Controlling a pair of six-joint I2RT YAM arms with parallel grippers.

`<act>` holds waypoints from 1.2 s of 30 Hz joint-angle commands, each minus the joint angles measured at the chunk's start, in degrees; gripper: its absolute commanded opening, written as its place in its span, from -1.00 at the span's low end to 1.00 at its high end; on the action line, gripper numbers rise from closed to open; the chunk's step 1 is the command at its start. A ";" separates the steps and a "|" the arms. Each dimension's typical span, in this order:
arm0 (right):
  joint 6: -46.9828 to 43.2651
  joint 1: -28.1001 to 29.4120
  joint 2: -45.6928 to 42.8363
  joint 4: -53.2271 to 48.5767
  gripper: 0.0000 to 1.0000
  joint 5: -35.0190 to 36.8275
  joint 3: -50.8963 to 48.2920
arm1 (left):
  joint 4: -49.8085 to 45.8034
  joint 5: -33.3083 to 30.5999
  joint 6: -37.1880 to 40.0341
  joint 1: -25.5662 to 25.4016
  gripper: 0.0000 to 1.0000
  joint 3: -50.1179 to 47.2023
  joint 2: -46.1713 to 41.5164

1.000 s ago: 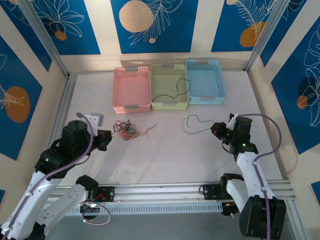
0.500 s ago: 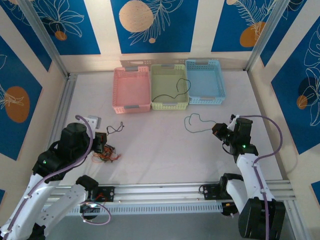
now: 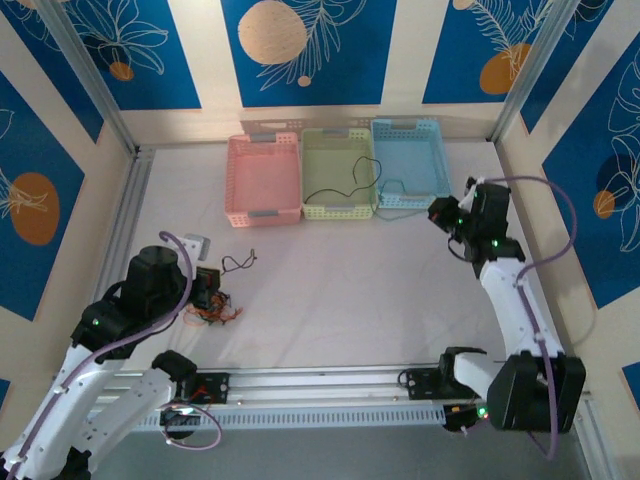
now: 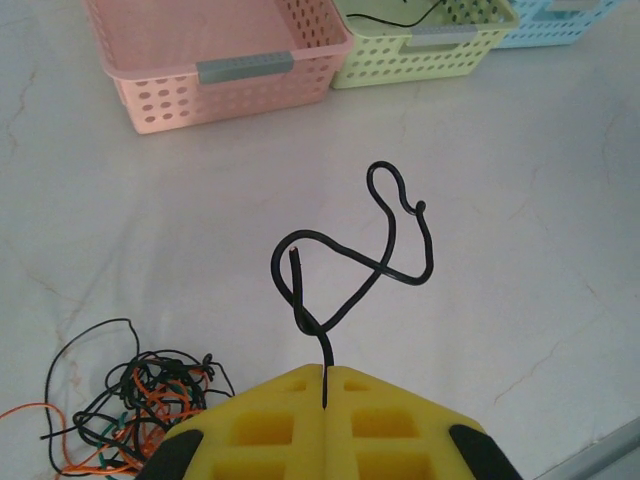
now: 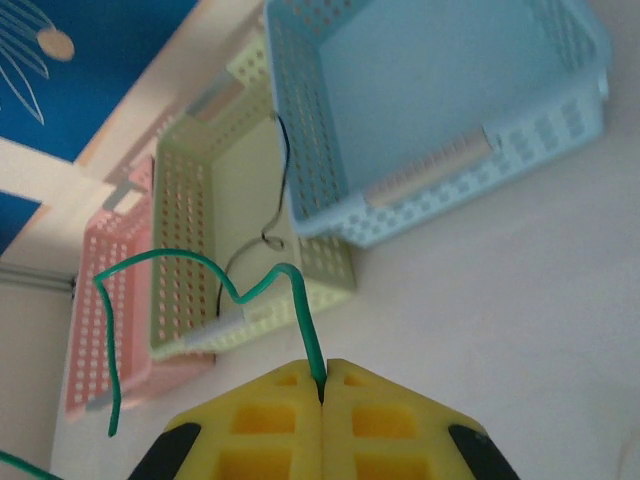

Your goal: Untangle the cables

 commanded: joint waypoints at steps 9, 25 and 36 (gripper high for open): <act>-1.83 0.88 22.12 -5.83 -1.00 9.29 25.07 | 2.35 2.69 1.20 0.36 -1.00 -1.05 -1.56; -3.14 0.37 40.39 -12.41 -1.00 14.02 42.86 | 2.62 2.69 1.26 0.41 -1.00 -1.32 -1.81; -3.18 0.86 43.22 -12.80 -1.00 11.38 44.62 | 2.62 2.70 1.12 0.36 -1.00 -1.40 -1.55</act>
